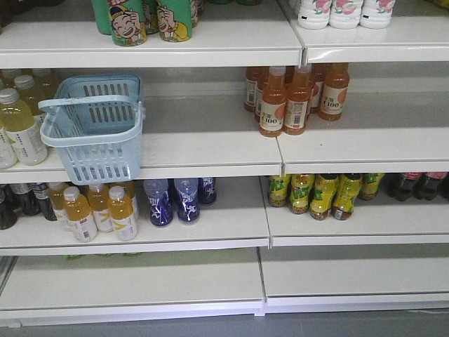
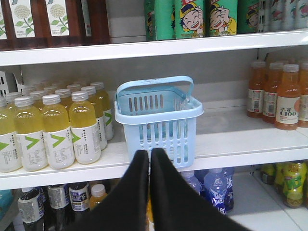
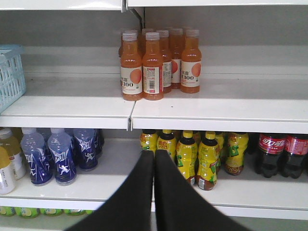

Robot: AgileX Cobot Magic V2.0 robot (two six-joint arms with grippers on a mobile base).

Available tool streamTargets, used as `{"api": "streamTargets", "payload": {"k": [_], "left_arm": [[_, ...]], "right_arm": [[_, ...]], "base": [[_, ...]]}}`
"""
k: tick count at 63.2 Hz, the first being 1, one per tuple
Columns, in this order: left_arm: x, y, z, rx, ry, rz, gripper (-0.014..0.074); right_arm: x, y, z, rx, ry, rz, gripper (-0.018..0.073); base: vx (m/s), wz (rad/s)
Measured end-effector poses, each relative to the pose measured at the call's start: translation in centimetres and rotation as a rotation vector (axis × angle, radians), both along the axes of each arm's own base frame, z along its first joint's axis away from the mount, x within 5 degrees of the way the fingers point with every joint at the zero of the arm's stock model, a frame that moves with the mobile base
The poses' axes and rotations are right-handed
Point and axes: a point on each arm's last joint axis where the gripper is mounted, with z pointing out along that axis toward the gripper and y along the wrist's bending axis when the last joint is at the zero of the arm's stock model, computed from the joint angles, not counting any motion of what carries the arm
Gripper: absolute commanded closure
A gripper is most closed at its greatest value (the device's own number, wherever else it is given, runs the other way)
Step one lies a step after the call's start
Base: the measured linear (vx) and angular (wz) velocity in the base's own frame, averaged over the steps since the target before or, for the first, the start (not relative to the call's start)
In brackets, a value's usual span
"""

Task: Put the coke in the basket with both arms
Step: 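Drive closer and align the left gripper with the light-blue basket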

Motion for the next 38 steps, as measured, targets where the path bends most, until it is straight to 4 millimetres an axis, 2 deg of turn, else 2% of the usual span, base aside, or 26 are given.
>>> {"api": "streamTargets", "payload": {"k": [38], "left_arm": [[0.0, 0.0, 0.0, 0.0, 0.0, 0.0, 0.0603]], "right_arm": [[0.0, 0.0, 0.0, 0.0, 0.0, 0.0, 0.0569]], "base": [[0.06, 0.0]]}}
